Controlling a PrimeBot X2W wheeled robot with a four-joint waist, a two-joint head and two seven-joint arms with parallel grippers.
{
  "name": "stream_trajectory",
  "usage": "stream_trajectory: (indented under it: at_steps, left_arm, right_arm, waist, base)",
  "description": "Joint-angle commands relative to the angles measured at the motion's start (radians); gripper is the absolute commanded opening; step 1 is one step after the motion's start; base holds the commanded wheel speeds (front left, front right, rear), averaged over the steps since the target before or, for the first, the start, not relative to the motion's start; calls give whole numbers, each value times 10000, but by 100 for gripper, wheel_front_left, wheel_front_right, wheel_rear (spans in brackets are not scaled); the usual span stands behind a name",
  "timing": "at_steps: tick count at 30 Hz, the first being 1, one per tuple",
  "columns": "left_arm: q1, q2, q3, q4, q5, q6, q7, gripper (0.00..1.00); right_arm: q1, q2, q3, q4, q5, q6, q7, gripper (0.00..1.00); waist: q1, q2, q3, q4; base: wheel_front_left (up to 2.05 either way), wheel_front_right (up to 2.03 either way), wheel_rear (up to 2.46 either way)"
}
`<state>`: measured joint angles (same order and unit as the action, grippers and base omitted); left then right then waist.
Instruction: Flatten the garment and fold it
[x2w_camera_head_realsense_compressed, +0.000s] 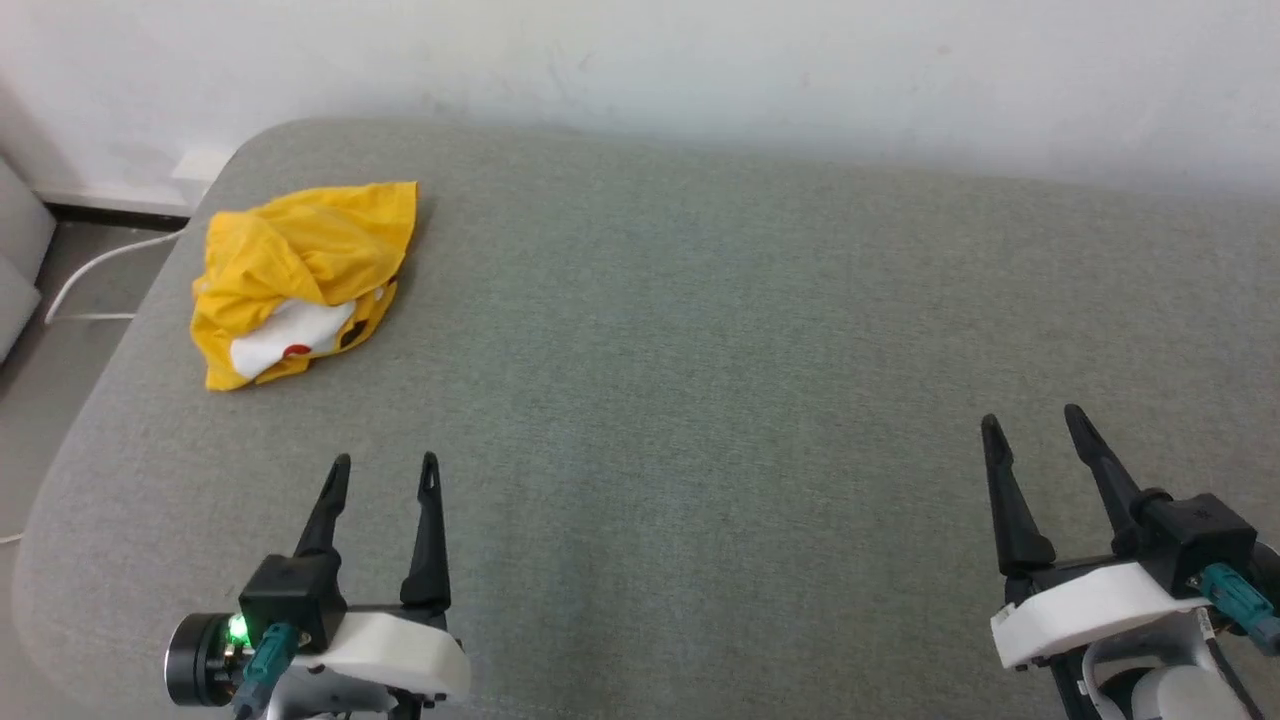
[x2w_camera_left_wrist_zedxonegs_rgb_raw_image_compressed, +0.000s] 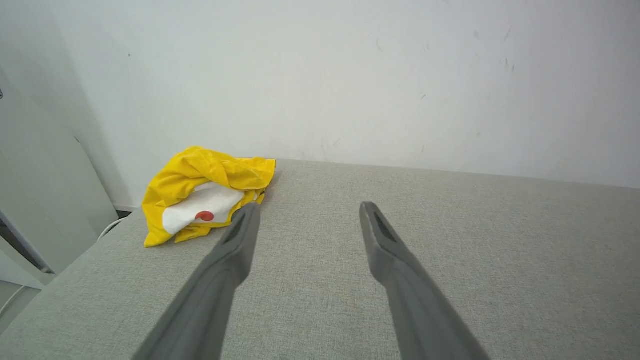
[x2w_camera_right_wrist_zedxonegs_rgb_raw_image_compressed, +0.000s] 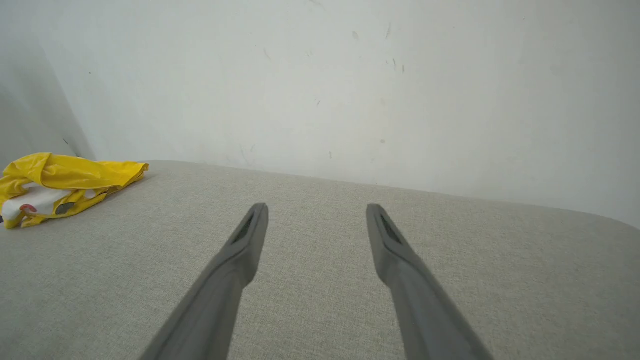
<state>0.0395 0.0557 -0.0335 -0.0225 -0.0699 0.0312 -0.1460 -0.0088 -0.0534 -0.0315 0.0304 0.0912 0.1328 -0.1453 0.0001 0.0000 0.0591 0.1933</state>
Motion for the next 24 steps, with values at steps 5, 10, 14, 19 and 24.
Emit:
stream_trajectory:
  at_steps: [5,10,14,19,24]
  left_arm:
    - [146,-35,-54,-75,-166,149,-191,100]
    - [219,-37,-65,-87,-248,196,-296,100]
    - [287,-39,-81,-107,-315,246,-380,100]
    - [360,-41,-116,-134,-385,316,-484,100]
    - [410,-43,-86,-138,-444,311,-589,100]
  right_arm:
    - [34,19,51,120,141,-13,-200,100]
    - [67,20,97,212,210,-14,-304,100]
    - [50,21,88,265,281,-15,-388,100]
    - [69,23,83,315,372,-15,-492,100]
    - [76,24,75,365,465,-16,-597,100]
  waist:
    - [-1,0,0,557]
    - [-1,0,-18,974]
    - [-1,0,4,1289]
    - [-1,0,12,1665]
    - [-1,0,29,1993]
  base:
    - [0,0,0]
    - [0,0,0]
    - [0,0,0]
    - [0,0,0]
    - [0,0,0]
